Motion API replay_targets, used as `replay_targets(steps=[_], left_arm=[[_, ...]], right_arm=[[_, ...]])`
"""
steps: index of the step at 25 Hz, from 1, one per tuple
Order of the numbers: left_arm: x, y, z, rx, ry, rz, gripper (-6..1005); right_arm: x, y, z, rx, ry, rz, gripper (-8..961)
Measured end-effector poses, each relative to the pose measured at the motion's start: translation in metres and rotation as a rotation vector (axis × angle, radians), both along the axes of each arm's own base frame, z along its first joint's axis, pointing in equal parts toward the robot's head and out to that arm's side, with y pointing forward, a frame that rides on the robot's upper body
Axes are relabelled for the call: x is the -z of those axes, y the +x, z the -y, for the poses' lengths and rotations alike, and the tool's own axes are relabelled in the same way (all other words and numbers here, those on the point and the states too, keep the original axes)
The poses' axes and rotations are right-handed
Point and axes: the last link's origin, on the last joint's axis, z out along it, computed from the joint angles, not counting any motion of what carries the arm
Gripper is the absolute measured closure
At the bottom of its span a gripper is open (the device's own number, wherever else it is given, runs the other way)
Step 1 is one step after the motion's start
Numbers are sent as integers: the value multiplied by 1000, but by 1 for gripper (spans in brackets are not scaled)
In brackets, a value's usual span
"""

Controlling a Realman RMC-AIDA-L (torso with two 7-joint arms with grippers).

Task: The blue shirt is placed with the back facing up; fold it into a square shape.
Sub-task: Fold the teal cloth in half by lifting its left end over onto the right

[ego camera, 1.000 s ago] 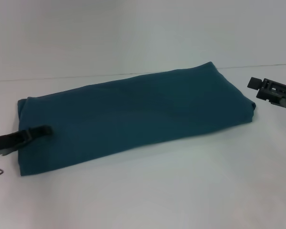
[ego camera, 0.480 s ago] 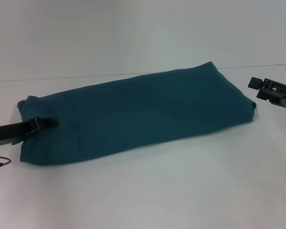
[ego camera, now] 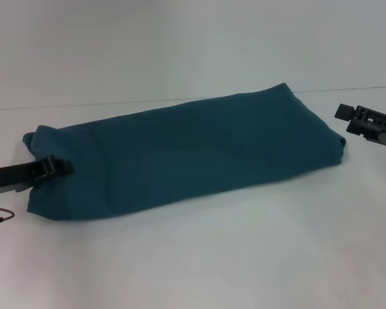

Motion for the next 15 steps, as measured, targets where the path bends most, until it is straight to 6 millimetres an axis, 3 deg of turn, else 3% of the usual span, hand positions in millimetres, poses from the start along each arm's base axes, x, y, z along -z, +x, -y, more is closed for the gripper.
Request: replay_targets(steps=[2, 6, 12, 15], left_arm=[[0, 4, -1, 30, -7, -12, 909], [0, 19, -2, 138, -33, -50, 912], [13, 65, -7, 387, -132, -221, 916], [18, 75, -11, 434, -162, -278, 917]], right_arm=[[0, 0, 0, 1, -1, -1, 111], [0, 0, 0, 5, -1, -5, 112], [0, 0, -1, 6, 1, -8, 113], [0, -2, -2, 3, 1, -9, 114]])
